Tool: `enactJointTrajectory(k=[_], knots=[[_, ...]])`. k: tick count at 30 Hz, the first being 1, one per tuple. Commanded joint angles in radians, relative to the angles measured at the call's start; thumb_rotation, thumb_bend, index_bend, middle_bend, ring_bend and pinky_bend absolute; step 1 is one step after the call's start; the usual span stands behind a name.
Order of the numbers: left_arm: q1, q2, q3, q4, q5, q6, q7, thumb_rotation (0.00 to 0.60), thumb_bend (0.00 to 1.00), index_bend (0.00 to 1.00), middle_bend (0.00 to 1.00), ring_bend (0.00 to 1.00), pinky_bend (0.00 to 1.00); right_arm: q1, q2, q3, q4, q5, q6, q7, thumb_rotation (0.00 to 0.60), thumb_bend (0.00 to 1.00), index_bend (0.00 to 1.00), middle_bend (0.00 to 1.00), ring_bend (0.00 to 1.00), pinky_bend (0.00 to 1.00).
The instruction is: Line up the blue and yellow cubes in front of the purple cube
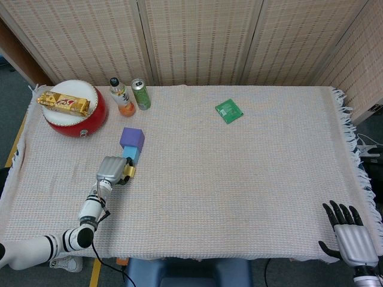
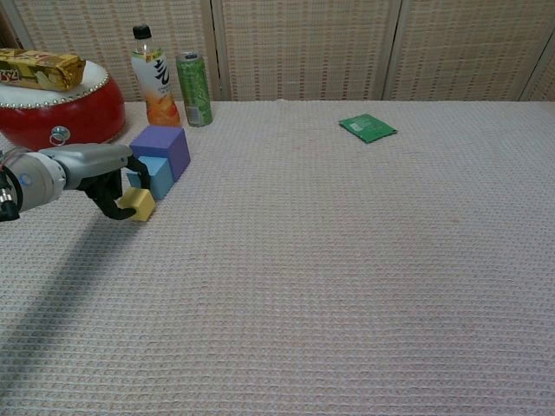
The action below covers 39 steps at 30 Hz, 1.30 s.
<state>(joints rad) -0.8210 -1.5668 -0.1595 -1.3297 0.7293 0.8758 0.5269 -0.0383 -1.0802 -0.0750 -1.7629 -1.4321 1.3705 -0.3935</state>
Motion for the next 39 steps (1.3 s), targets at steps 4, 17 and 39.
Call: enactJointTrajectory(k=[4, 17, 39], knots=[[-0.002, 0.006, 0.008, -0.004, -0.006, -0.004, 0.005, 0.6, 0.39, 0.36, 1.0, 1.0, 1.0, 0.0, 0.0, -0.001, -0.001, -0.001, 0.003, 0.001, 0.461, 0.02, 0.0, 0.0, 0.0, 0.0], [0.017, 0.04, 0.018, -0.092, 0.042, 0.038, -0.016, 0.6, 0.39, 0.35, 1.0, 1.0, 1.0, -0.001, 0.003, -0.009, -0.005, -0.009, 0.007, 0.001, 0.462, 0.02, 0.0, 0.0, 0.0, 0.0], [0.128, 0.15, 0.113, -0.316, 0.233, 0.097, -0.138, 0.6, 0.39, 0.33, 1.0, 1.0, 1.0, -0.001, 0.001, -0.023, -0.009, -0.03, 0.005, -0.006, 0.462, 0.02, 0.0, 0.0, 0.0, 0.0]])
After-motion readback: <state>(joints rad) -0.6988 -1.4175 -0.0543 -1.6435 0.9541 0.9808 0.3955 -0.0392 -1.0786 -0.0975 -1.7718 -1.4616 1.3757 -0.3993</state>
